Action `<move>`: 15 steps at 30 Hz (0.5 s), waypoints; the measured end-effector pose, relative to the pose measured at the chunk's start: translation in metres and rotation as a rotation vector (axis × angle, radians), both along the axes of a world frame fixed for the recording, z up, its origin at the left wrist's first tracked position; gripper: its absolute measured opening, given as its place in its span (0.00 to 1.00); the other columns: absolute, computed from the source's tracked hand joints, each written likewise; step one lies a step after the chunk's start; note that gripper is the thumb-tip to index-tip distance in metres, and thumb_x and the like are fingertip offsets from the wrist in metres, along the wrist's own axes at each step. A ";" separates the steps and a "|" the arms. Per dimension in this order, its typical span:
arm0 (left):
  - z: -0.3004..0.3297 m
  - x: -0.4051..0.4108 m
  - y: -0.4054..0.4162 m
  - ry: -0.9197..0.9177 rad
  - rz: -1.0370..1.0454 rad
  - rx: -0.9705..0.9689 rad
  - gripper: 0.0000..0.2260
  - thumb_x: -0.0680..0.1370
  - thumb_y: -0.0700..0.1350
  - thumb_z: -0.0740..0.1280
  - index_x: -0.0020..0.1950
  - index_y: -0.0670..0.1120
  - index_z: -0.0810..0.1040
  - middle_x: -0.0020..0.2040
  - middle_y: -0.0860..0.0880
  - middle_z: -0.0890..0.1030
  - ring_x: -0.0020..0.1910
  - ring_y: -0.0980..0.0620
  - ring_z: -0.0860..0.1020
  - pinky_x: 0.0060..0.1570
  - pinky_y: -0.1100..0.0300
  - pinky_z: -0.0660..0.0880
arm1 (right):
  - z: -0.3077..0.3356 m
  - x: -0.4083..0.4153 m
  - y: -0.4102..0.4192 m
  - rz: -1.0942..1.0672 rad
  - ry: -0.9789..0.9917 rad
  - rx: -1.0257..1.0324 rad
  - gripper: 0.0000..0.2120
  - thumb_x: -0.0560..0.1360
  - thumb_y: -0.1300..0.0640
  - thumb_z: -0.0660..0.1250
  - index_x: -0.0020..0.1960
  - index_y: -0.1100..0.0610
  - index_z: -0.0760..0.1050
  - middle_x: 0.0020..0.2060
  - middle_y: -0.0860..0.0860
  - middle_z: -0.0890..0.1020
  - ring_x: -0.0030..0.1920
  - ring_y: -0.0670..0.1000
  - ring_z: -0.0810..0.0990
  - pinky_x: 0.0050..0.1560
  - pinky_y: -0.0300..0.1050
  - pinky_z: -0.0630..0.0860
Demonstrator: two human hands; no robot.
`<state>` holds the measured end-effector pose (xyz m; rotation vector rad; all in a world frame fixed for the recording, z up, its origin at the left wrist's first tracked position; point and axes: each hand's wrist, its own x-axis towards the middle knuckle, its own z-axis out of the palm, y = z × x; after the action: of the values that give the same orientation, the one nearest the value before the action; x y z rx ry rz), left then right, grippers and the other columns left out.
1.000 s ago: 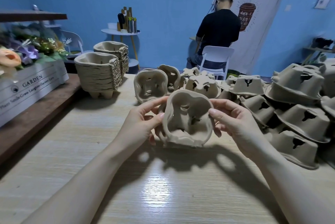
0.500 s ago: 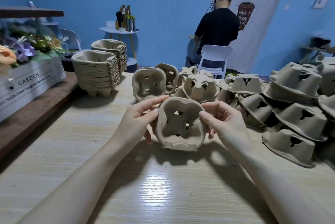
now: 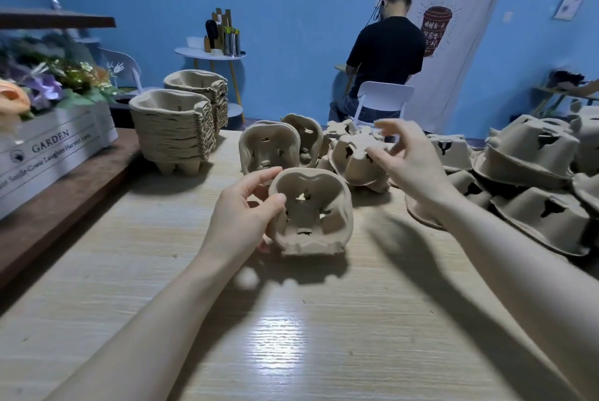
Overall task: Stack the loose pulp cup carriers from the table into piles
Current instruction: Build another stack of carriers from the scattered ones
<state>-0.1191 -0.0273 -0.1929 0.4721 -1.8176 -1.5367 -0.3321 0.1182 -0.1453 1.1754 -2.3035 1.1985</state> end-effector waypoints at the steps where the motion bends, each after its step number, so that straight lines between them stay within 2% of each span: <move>1: 0.000 0.000 0.000 -0.002 0.001 -0.006 0.16 0.78 0.35 0.68 0.62 0.52 0.80 0.35 0.50 0.75 0.21 0.58 0.72 0.17 0.64 0.70 | 0.006 -0.009 -0.008 -0.029 0.084 0.109 0.21 0.77 0.55 0.68 0.69 0.51 0.71 0.63 0.52 0.74 0.59 0.49 0.72 0.59 0.43 0.68; 4: -0.001 0.001 -0.002 -0.005 -0.001 -0.014 0.16 0.78 0.36 0.68 0.62 0.53 0.80 0.36 0.50 0.76 0.23 0.57 0.73 0.18 0.62 0.71 | 0.021 -0.031 -0.024 -0.089 0.142 0.411 0.24 0.79 0.51 0.64 0.73 0.50 0.66 0.70 0.53 0.68 0.69 0.56 0.65 0.67 0.52 0.65; 7: -0.001 0.000 -0.002 -0.004 -0.005 -0.010 0.16 0.78 0.36 0.68 0.61 0.54 0.80 0.37 0.48 0.76 0.23 0.57 0.73 0.18 0.62 0.71 | 0.032 -0.040 -0.027 -0.071 -0.028 0.605 0.23 0.78 0.46 0.64 0.72 0.45 0.65 0.69 0.55 0.69 0.65 0.57 0.71 0.61 0.50 0.70; 9: -0.001 0.000 -0.002 -0.004 -0.008 -0.011 0.16 0.78 0.36 0.68 0.62 0.53 0.80 0.36 0.48 0.76 0.23 0.58 0.73 0.18 0.62 0.71 | 0.038 -0.036 -0.022 -0.025 -0.084 0.630 0.23 0.77 0.47 0.66 0.70 0.45 0.66 0.64 0.55 0.74 0.58 0.55 0.74 0.53 0.45 0.69; 11: -0.001 0.001 -0.002 -0.009 -0.005 -0.010 0.16 0.78 0.36 0.68 0.62 0.53 0.79 0.36 0.47 0.75 0.21 0.59 0.72 0.18 0.63 0.70 | 0.041 -0.030 -0.014 -0.010 -0.038 0.637 0.23 0.75 0.48 0.69 0.67 0.47 0.68 0.61 0.54 0.76 0.53 0.54 0.75 0.50 0.45 0.69; 15: -0.001 0.000 -0.002 -0.012 -0.004 -0.018 0.16 0.78 0.37 0.68 0.62 0.54 0.79 0.37 0.48 0.75 0.22 0.58 0.72 0.18 0.63 0.70 | 0.031 -0.013 0.005 -0.007 0.091 0.590 0.19 0.72 0.46 0.72 0.59 0.48 0.72 0.57 0.52 0.75 0.51 0.51 0.74 0.54 0.50 0.73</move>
<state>-0.1190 -0.0293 -0.1937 0.4701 -1.8409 -1.5218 -0.3454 0.1231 -0.1142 1.3582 -2.6686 0.4441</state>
